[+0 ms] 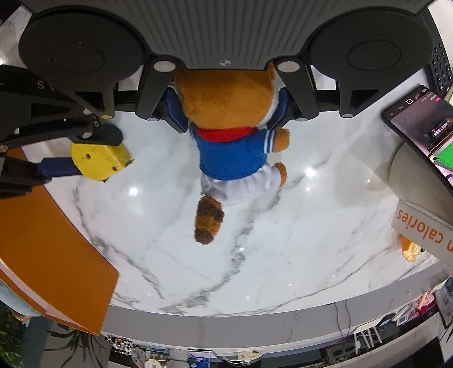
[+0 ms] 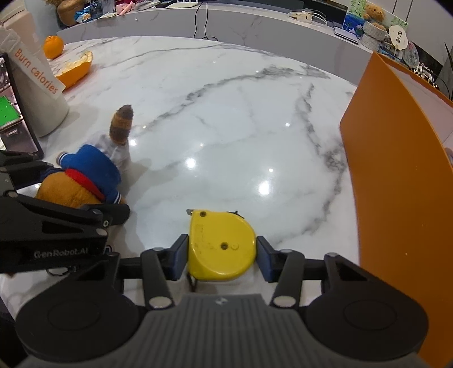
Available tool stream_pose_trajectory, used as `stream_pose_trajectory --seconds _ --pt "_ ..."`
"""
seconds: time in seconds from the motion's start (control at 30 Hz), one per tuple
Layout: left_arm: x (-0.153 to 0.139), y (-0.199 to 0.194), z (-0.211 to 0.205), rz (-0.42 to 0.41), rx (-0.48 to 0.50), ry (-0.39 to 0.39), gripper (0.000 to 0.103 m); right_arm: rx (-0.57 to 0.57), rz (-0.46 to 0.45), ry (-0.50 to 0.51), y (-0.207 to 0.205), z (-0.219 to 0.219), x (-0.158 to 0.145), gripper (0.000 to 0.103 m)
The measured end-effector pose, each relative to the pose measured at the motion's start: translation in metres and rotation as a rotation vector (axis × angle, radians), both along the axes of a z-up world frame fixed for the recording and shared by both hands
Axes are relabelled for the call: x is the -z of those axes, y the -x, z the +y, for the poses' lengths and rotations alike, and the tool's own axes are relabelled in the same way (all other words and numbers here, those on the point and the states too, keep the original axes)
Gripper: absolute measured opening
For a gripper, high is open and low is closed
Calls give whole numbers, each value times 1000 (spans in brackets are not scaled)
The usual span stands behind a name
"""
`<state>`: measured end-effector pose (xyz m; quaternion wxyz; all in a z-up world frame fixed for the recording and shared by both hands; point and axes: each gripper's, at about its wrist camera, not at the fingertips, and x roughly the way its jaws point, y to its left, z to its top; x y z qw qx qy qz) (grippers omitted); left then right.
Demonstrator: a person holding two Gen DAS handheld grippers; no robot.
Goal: Organize objects
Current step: 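Carry the bear and tape measure over the storage box with both grippers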
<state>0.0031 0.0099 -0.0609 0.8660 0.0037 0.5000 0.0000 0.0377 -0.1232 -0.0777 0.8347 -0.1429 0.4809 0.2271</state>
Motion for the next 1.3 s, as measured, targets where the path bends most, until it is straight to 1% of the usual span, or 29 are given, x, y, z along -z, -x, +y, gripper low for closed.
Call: stream_pose_trajectory --seconds 0.07,0.17,0.37,0.57,0.8,0.97,1.13,1.2,1.3 --pt "-1 1 -1 -5 10 3 67 -11 -5 0 0 0 0 52" --pt "-1 3 -2 -8 21 10 65 -13 3 1 -1 -1 0 52" --pt "-3 6 -2 -9 7 45 63 -5 -6 9 -2 -3 -4 52" --pt "-11 11 -8 -28 13 41 63 8 -32 -22 -2 -6 -20 52" --pt "-28 18 -11 -61 13 29 63 21 -63 -61 -1 -11 -41 52" --pt "-35 20 -19 -71 30 25 63 36 -91 -96 -3 -15 -58 52" --pt "-44 19 -31 -64 64 -5 63 71 -141 -166 -11 -27 -87 52" --pt "-53 18 -34 -76 63 -11 63 97 -157 -200 -17 -35 -99 52" --pt "-68 12 -38 -99 55 3 63 136 -184 -245 -23 -52 -118 52"
